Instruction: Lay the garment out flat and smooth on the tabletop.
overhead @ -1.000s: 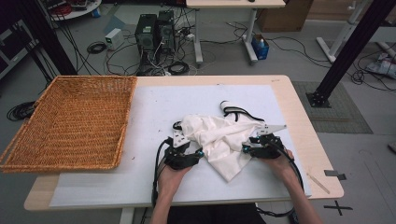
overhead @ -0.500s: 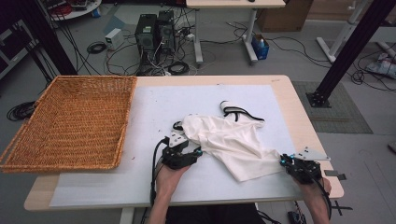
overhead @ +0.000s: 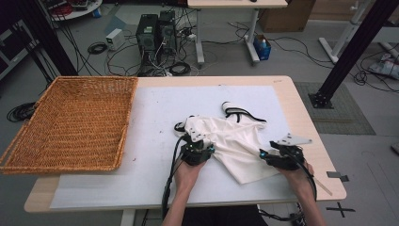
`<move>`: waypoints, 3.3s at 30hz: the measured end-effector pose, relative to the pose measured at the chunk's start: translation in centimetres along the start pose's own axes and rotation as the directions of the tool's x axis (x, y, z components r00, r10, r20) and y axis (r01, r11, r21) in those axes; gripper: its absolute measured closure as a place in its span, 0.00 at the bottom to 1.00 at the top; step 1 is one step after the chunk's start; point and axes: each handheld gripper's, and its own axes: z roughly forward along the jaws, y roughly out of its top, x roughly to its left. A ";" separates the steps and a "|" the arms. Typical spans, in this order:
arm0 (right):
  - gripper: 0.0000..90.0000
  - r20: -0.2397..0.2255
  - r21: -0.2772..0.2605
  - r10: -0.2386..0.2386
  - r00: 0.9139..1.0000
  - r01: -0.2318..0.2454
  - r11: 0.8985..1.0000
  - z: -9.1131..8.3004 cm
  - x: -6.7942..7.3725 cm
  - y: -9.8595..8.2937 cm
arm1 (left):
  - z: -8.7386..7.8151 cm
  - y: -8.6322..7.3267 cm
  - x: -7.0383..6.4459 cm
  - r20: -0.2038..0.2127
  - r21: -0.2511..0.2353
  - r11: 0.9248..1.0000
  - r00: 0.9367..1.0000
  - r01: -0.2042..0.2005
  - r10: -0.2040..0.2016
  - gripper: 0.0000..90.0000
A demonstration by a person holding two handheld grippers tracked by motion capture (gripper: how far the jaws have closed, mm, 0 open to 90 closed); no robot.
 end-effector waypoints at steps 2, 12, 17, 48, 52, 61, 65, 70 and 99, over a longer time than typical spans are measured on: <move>0.69 -0.098 0.051 -0.060 0.993 0.066 0.997 2.5 0.6 1.0 | -0.2 -0.1 0.2 0.020 0.009 1.000 1.000 -0.015 0.015 0.86; 0.95 -0.134 0.016 -0.012 0.991 0.014 1.000 -0.6 2.2 -1.5 | -4.3 -2.5 0.7 0.155 0.032 0.995 0.984 -0.097 0.091 0.94; 0.96 -0.173 0.005 0.018 0.985 -0.018 1.000 -5.8 5.2 -5.0 | -7.6 -5.0 0.1 0.241 0.034 0.994 0.966 -0.102 0.091 0.94; 0.51 -0.118 0.129 -0.122 0.986 0.137 0.982 12.2 0.6 10.1 | -6.2 0.8 8.0 -0.028 -0.132 0.991 1.000 0.010 -0.014 0.57; 0.88 -0.131 0.137 -0.135 0.982 0.152 0.979 12.5 -0.3 10.6 | -5.5 1.1 9.2 -0.051 -0.109 0.994 0.998 0.026 -0.031 0.57; 0.94 0.032 0.044 0.081 0.996 -0.082 0.996 10.1 -7.6 11.1 | -3.0 3.5 13.1 -0.149 -0.042 0.998 0.987 0.050 -0.055 0.57; 0.71 0.081 0.023 0.178 0.981 -0.180 0.983 8.6 -9.5 10.4 | -1.6 3.5 14.1 -0.168 -0.001 0.999 0.985 0.048 -0.047 0.58; 0.59 0.035 0.004 0.139 0.990 -0.139 0.990 6.7 -8.4 9.3 | 0.1 3.1 13.3 -0.146 0.078 0.997 0.989 -0.006 0.018 0.60; 0.44 0.005 -0.002 0.112 0.994 -0.112 0.994 3.1 -4.5 5.2 | -1.1 7.9 13.2 -0.171 -0.053 0.998 0.985 -0.015 0.006 0.60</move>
